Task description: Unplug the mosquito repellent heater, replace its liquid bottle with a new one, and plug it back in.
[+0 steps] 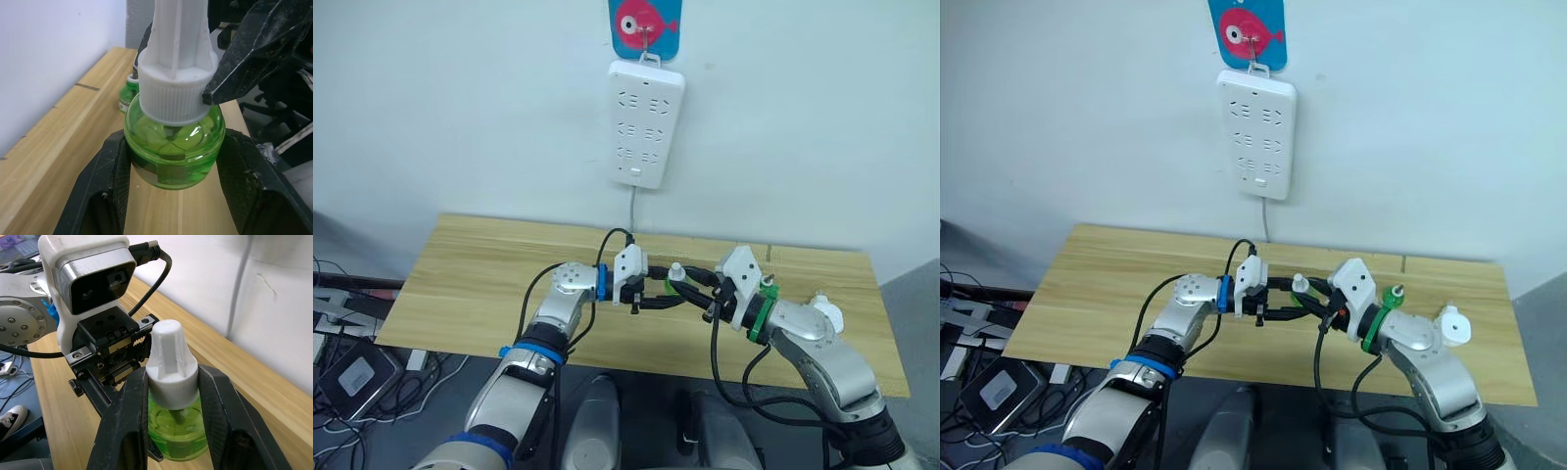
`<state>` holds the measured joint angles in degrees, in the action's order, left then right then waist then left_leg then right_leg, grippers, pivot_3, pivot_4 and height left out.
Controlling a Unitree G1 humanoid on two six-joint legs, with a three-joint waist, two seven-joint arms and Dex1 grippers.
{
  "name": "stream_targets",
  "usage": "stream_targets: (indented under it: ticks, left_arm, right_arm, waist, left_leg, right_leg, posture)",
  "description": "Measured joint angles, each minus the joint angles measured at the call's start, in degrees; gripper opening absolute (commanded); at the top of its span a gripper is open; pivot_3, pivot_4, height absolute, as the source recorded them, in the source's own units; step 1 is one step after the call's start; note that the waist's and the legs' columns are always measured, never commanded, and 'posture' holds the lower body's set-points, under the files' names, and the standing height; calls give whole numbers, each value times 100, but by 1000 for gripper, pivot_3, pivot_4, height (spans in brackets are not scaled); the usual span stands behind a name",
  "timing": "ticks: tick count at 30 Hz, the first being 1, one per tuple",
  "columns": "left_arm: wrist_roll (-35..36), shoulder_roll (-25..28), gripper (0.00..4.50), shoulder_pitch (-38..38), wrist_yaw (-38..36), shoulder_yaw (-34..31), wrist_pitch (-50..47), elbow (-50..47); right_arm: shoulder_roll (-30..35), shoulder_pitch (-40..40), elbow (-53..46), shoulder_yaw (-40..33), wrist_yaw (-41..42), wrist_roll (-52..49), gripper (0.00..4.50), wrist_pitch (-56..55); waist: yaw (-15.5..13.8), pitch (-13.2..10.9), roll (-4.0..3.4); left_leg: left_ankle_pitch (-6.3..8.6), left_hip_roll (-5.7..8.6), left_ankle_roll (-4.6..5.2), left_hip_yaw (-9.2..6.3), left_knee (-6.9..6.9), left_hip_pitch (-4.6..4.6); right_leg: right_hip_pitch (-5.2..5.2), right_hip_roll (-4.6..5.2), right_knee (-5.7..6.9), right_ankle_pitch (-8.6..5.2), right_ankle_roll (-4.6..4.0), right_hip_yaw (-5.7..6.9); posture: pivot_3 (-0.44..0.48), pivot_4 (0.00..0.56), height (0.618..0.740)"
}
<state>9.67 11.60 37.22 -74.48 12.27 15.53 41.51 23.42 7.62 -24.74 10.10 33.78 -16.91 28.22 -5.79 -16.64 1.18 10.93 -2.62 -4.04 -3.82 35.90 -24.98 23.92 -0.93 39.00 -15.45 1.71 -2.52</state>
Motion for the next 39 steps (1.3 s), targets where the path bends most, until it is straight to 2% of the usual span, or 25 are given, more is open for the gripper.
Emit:
stream_targets:
  ticks: [6,9,12,14,17,20,22,26,29,32,39]
  left_arm:
    - [-9,-68,2171,-2,-184,38,2,-48]
    - [31,27,2171,-68,-682,171,95,-280]
    - [76,258,2171,-62,-1289,321,319,-503]
    - [104,427,2171,-52,-1544,424,539,-501]
    - [162,597,2171,-37,-1650,487,765,-426]
    - [159,625,2171,12,-1583,388,916,-268]
    - [118,587,2171,7,-1392,356,981,-265]
    - [47,714,2171,-328,-780,171,885,-416]
    - [-1,826,2171,-763,-191,-13,587,-775]
    - [-72,769,2171,-1040,277,-31,304,-1211]
    - [-83,616,2171,-1229,761,-6,-253,-1708]
  right_arm:
    - [351,-38,-189,-4,194,-21,1060,-5]
    - [934,219,-175,-2,1030,-335,1060,35]
    - [1273,861,395,187,2315,-596,1060,-121]
    - [1294,1397,1033,501,3121,-550,1060,-491]
    - [1061,1977,1888,850,3837,-346,1060,-1023]
    - [918,2295,2336,915,4065,-221,2024,-1269]
    - [940,2295,2337,776,4056,-229,2733,-1314]
    - [1402,1482,1901,140,3698,-234,4187,-1298]
    - [1321,744,1340,-197,2949,-202,4187,-1109]
    - [967,402,771,-288,2126,-156,4187,-820]
    - [184,183,128,-31,737,189,4187,-363]
  waist:
    - [167,0,0]
    - [256,0,0]
    - [333,1,-1]
    - [370,2,-3]
    - [365,1,-3]
    - [269,2,-3]
    - [155,2,-3]
    - [-75,4,-1]
    - [-159,5,-4]
    - [-192,7,-7]
    - [-231,9,-9]
  left_leg:
    - [0,2,0,-4,9,2]
    - [0,1,1,-7,10,10]
    - [-2,0,4,-10,8,24]
    - [-5,-2,9,-15,8,33]
    - [-8,1,12,-27,7,29]
    - [-8,6,12,-29,8,23]
    - [-8,8,12,-30,7,21]
    - [-7,13,12,-37,6,18]
    - [-8,5,11,-35,6,20]
    - [-12,2,3,-37,6,22]
    - [-33,5,-24,-31,10,22]
  right_leg:
    - [-11,1,0,0,10,0]
    - [-18,1,0,1,8,3]
    - [-29,-1,4,2,7,5]
    - [-38,-3,5,1,8,12]
    - [-38,-3,7,2,6,22]
    - [-37,2,6,17,-19,24]
    - [-37,6,4,17,-20,26]
    - [-40,10,-1,18,-20,27]
    - [-35,4,8,18,-21,24]
    - [-36,0,10,18,-21,25]
    - [-39,1,4,21,9,15]
  posture:
    - [162,232,740]
    - [180,234,740]
    - [224,221,740]
    - [237,222,740]
    - [279,217,740]
    - [309,219,740]
    - [317,215,740]
    - [332,212,740]
    - [338,213,740]
    - [342,216,740]
    - [327,217,740]
